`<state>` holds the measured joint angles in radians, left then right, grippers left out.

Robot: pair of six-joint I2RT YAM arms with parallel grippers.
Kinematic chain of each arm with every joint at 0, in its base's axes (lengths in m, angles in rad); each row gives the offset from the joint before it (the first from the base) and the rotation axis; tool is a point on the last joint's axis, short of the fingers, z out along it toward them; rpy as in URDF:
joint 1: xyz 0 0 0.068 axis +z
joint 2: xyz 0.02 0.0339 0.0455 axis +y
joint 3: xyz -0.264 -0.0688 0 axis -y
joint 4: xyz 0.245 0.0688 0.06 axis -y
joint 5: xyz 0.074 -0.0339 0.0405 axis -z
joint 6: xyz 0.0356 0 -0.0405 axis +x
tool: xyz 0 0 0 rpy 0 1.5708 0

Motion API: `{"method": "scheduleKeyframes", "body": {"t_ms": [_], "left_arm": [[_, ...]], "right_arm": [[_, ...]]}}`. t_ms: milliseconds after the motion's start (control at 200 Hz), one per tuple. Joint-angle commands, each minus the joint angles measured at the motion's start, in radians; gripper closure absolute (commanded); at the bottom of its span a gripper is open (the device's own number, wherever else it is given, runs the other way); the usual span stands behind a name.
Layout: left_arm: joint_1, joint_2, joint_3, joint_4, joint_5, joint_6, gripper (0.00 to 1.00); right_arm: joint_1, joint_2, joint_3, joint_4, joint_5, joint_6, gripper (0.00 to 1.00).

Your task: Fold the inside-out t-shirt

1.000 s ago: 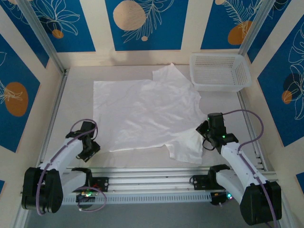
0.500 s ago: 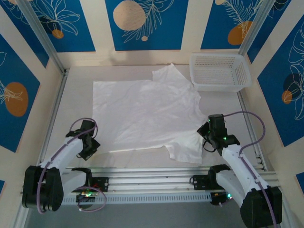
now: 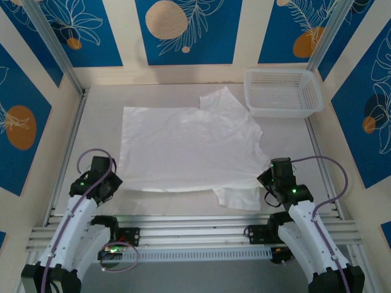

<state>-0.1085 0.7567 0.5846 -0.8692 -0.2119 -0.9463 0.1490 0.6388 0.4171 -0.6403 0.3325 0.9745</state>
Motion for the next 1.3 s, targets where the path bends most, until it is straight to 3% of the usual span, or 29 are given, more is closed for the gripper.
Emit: {"method": "scheduleKeyframes", "body": {"t_ms": [0, 235, 480, 955, 1060, 1120, 1210, 1295], "left_arm": [[0.01, 0.07, 0.095, 0.046, -0.041, 0.043, 1.0], [0.015, 0.265, 0.246, 0.123, -0.12, 0.062, 1.0], [0.023, 0.411, 0.293, 0.221, -0.121, 0.044, 1.0], [0.033, 0.703, 0.344, 0.305, -0.133, 0.063, 1.0], [0.033, 0.778, 0.371, 0.342, -0.109, 0.107, 1.0], [0.034, 0.804, 0.39, 0.353, -0.101, 0.126, 0.85], [0.036, 0.775, 0.396, 0.385, -0.081, 0.16, 0.6], [0.035, 0.695, 0.384, 0.383, -0.075, 0.166, 0.49]], "right_arm": [[-0.01, 0.078, 0.09, 0.052, 0.024, -0.062, 1.0], [-0.065, 0.317, 0.202, 0.205, 0.022, -0.115, 1.0], [-0.139, 0.448, 0.263, 0.298, -0.013, -0.146, 1.0], [-0.143, 0.81, 0.396, 0.421, -0.051, -0.183, 1.0], [-0.143, 0.884, 0.421, 0.439, -0.058, -0.208, 0.83], [-0.144, 0.911, 0.448, 0.422, -0.061, -0.228, 0.67], [-0.144, 0.879, 0.473, 0.363, -0.038, -0.238, 0.54], [-0.144, 0.784, 0.449, 0.318, -0.016, -0.227, 0.46]]}}
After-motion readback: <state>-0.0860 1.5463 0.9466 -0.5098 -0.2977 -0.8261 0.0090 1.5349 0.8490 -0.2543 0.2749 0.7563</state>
